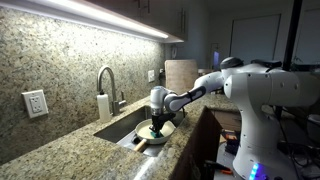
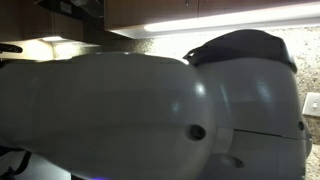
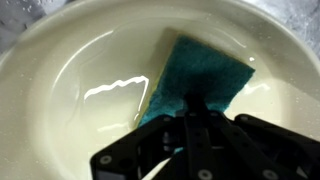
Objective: Turn the faucet to the right then open and close the tap and turn the faucet to the left,pick up the sponge and scrub the pan
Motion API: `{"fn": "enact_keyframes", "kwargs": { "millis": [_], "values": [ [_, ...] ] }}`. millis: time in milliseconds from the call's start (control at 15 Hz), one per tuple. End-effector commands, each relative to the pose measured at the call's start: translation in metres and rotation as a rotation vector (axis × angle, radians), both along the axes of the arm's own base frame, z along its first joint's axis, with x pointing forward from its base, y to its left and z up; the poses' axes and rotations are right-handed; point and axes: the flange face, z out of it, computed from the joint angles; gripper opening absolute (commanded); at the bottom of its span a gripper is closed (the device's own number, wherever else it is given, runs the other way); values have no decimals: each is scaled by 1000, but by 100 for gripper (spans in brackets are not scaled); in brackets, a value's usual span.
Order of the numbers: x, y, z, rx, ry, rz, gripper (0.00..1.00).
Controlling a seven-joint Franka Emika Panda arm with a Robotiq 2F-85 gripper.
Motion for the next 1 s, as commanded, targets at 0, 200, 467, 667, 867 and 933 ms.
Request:
{"fn": "enact_keyframes", "kwargs": {
  "millis": [0,200,467,667,867,933],
  "values": [
    [3,1,-3,-4,-18,5,0],
    [10,4,1,-7,-29,17,0],
    [24,9,1,2,-53,37,0],
    [37,14,0,7,-72,53,0],
    [51,20,-3,14,-95,68,0],
    [56,22,-3,15,-102,74,0]
  ]
}}
